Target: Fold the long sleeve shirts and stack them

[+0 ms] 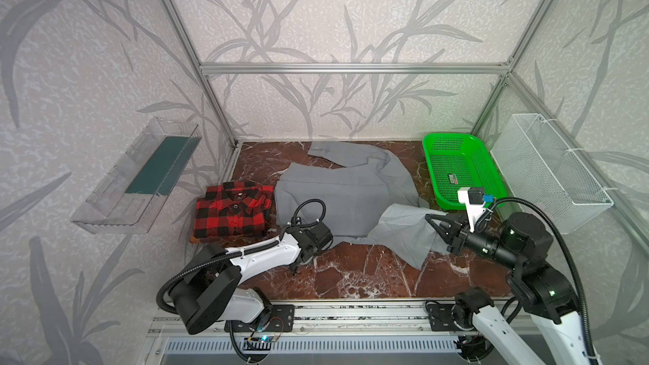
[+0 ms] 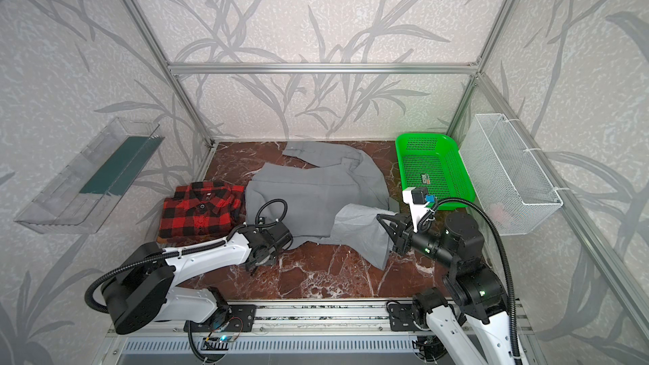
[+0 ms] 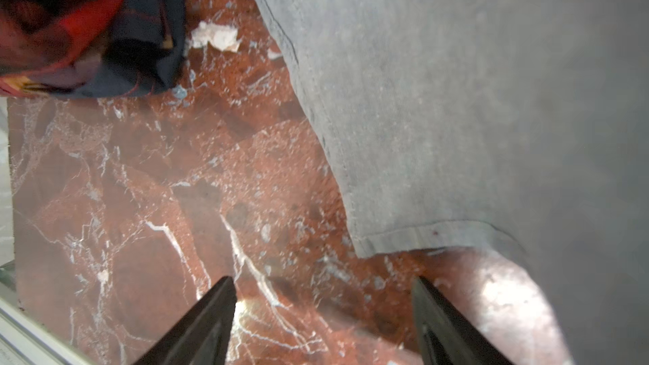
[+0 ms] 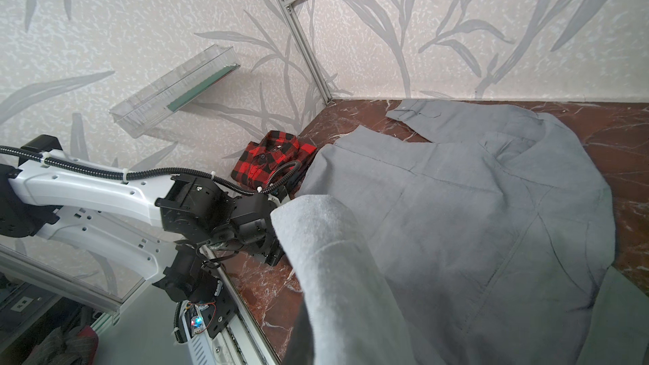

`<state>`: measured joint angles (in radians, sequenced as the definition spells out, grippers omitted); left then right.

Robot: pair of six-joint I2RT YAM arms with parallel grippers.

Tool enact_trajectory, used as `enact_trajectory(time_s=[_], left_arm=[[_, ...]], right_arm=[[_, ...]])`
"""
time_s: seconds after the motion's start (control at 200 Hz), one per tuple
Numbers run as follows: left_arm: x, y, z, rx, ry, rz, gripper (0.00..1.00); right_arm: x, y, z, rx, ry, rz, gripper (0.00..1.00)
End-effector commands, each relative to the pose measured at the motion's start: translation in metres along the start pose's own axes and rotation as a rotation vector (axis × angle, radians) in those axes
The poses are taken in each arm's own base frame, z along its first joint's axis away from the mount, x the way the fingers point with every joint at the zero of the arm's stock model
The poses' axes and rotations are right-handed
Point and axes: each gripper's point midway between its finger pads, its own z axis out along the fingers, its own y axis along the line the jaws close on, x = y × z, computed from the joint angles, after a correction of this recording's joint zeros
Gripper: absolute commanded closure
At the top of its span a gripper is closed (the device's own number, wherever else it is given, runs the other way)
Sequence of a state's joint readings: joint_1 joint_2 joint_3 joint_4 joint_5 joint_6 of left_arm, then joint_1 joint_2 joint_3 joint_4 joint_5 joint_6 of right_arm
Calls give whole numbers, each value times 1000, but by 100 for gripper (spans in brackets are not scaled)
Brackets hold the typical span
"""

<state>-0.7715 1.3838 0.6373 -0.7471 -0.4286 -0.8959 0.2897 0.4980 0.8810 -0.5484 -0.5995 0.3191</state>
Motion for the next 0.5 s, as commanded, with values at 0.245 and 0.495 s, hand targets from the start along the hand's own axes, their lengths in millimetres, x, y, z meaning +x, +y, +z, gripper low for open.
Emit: enact_trajectory(time_s=[0.245, 0.495], left_arm=[[-28, 3, -12, 78, -156, -164, 30], [-33, 16, -43, 315, -247, -529, 26]], right_arm=[[-3, 10, 0, -54, -3, -4, 100], [-5, 10, 5, -70, 4, 23, 100]])
